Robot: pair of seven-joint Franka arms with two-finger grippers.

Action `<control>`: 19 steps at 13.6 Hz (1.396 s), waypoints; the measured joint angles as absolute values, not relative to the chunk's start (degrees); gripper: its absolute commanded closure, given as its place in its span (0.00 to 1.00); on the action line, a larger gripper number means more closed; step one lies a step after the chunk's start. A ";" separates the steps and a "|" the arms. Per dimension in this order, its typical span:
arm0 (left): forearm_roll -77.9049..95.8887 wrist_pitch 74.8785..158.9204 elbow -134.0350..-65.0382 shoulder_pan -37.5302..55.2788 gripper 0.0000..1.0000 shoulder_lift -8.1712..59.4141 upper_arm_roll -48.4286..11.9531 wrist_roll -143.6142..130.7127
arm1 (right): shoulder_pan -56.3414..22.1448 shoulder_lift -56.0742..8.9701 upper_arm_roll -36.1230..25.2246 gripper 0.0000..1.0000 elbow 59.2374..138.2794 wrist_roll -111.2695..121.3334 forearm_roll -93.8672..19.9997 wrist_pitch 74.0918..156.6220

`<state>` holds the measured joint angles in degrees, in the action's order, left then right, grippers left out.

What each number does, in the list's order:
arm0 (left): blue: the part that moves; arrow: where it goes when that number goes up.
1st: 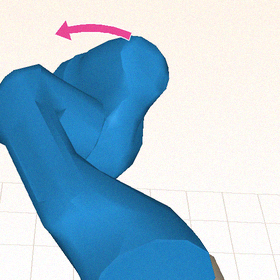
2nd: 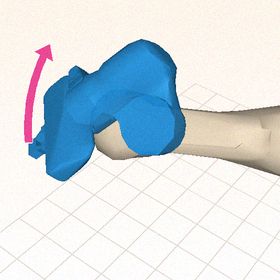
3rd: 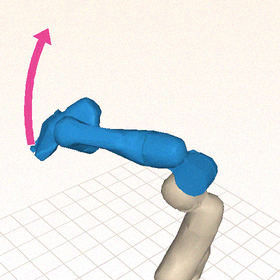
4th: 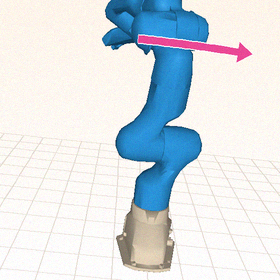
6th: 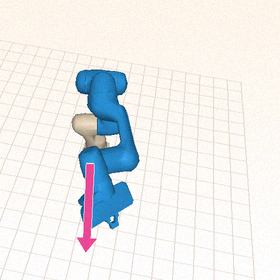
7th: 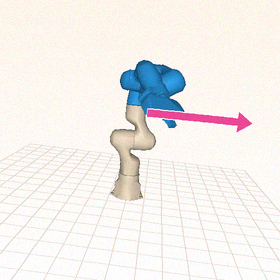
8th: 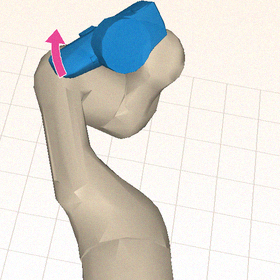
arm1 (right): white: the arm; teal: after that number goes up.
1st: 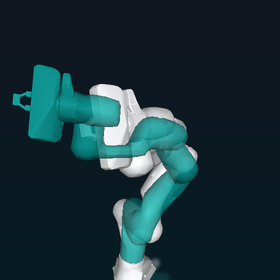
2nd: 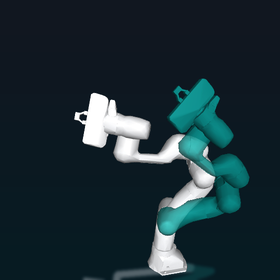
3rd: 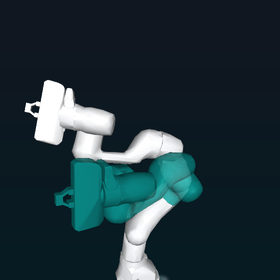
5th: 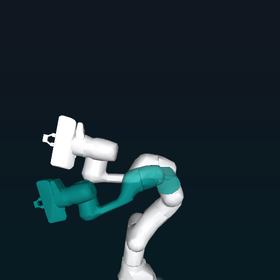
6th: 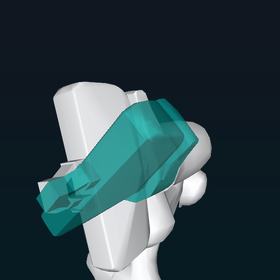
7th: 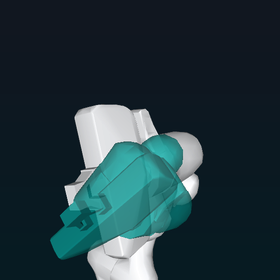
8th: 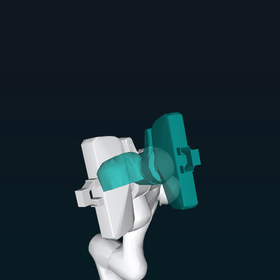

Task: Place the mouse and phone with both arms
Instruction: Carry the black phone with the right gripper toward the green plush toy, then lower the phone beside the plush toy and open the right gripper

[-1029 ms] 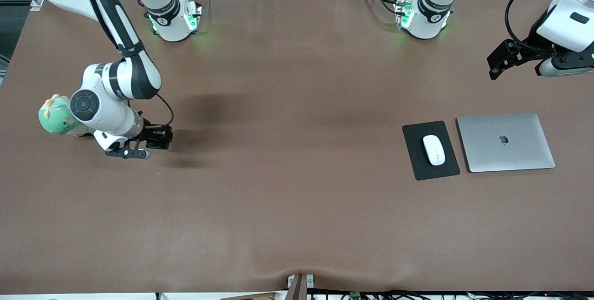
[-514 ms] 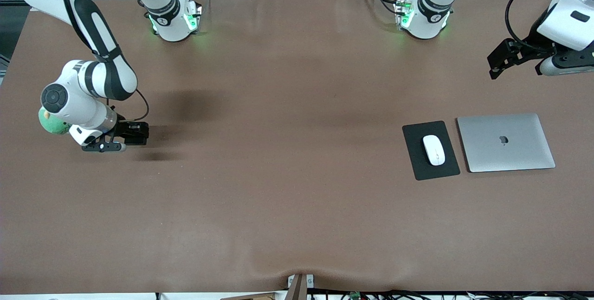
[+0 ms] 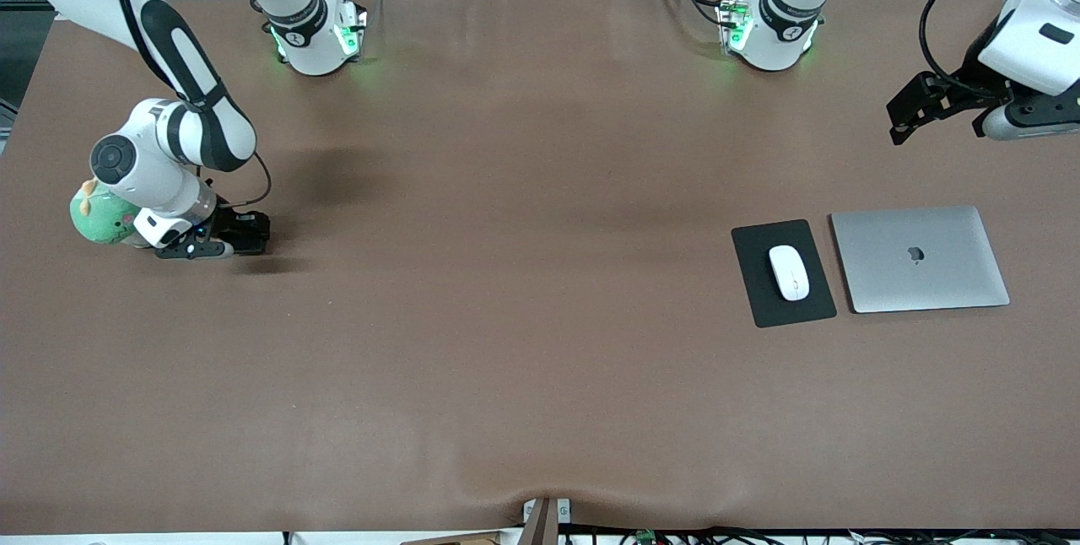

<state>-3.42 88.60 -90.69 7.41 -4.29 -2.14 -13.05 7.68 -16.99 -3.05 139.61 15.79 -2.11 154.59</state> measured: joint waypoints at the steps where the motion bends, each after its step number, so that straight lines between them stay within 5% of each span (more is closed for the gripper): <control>1: -3.04 88.60 -90.77 6.83 0.00 -4.22 -2.04 -13.04 | 8.52 -17.45 -3.11 1.00 139.70 17.10 -2.10 154.92; 5: -2.88 88.60 -90.93 6.10 0.00 -4.15 -2.02 -13.03 | 9.80 -18.75 -3.62 1.00 140.56 20.35 -2.10 158.34; 6: -2.88 88.60 -90.98 6.10 0.00 -4.13 -2.08 -13.03 | 9.79 -18.73 -3.61 0.72 140.64 20.37 -2.10 158.47; 7: -2.88 88.60 -91.02 6.10 0.00 -4.11 -2.12 -13.03 | 9.79 -18.73 -3.61 0.01 140.64 20.38 -2.10 158.48; 14: -2.88 88.60 -91.26 3.74 0.00 -4.04 -2.86 -13.04 | 9.79 -19.27 -3.76 0.00 139.75 20.88 -2.08 158.02; 19: -2.88 88.59 -91.28 3.61 0.00 -4.04 -3.64 -13.04 | 9.48 -17.60 -3.65 0.00 126.18 20.89 -2.07 131.85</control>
